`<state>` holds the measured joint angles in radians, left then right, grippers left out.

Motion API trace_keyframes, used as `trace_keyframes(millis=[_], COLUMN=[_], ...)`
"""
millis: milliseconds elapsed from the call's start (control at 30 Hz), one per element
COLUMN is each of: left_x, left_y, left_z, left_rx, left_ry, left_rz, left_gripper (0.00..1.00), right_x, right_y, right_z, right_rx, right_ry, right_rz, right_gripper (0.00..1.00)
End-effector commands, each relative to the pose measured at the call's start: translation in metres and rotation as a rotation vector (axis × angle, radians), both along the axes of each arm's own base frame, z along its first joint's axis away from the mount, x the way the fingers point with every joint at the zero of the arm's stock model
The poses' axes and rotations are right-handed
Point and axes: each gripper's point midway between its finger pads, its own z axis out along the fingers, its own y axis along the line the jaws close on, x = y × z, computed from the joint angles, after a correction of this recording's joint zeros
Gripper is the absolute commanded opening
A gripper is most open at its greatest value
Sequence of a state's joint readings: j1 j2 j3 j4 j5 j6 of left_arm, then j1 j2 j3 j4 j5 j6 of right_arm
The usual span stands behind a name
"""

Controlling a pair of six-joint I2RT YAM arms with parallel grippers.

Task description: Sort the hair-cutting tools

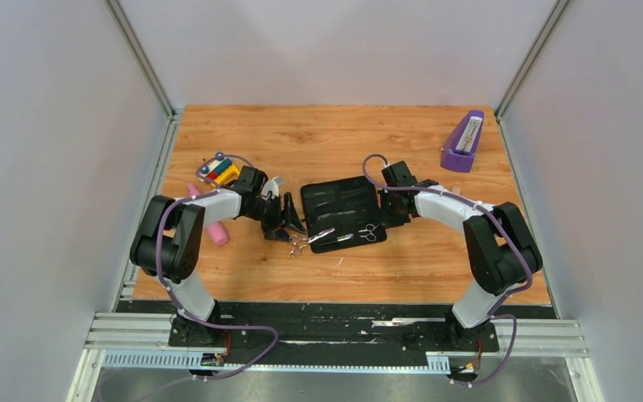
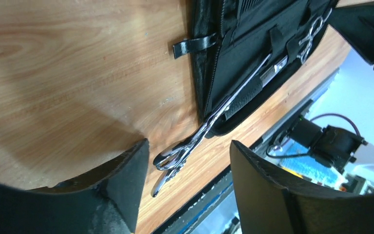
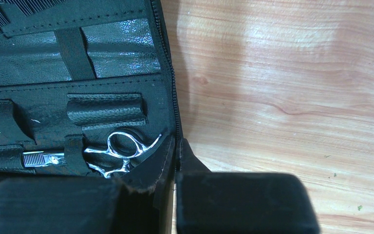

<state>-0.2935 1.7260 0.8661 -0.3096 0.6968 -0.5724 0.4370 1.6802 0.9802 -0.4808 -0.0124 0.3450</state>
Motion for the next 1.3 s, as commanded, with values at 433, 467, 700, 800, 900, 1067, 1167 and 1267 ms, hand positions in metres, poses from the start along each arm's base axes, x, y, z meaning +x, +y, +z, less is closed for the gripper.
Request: trace_keyframes(millis=[433, 467, 700, 800, 900, 1067, 1167, 1267], left_x=[0.0, 0.002, 0.002, 0.003, 0.004, 0.005, 0.006, 0.007], left_y=[0.028, 0.027, 0.019, 0.018, 0.017, 0.016, 0.015, 0.015], left_z=[0.008, 0.007, 0.006, 0.002, -0.003, -0.007, -0.008, -0.008], left_rx=[0.331, 0.33, 0.324, 0.326, 0.33, 0.334, 0.334, 0.339], left_ry=[-0.196, -0.197, -0.208, -0.203, -0.195, -0.193, -0.191, -0.189], left_rz=[0.01, 0.008, -0.028, -0.031, -0.032, -0.034, -0.035, -0.032], left_gripper=[0.61, 0.58, 0.45, 0.42, 0.39, 0.36, 0.34, 0.33], right_x=[-0.011, -0.011, -0.011, -0.01, -0.011, -0.01, -0.01, -0.01], right_y=[0.009, 0.009, 0.009, 0.01, 0.01, 0.01, 0.01, 0.01], right_z=[-0.015, -0.015, -0.013, -0.014, -0.014, -0.014, -0.015, -0.015], right_rx=[0.032, 0.033, 0.032, 0.033, 0.032, 0.031, 0.033, 0.033], right_ry=[0.042, 0.041, 0.038, 0.04, 0.042, 0.044, 0.048, 0.049], right_rz=[0.03, 0.031, 0.031, 0.031, 0.031, 0.029, 0.03, 0.031], right_gripper=[0.0, 0.0, 0.0, 0.0, 0.0, 0.0, 0.0, 0.0])
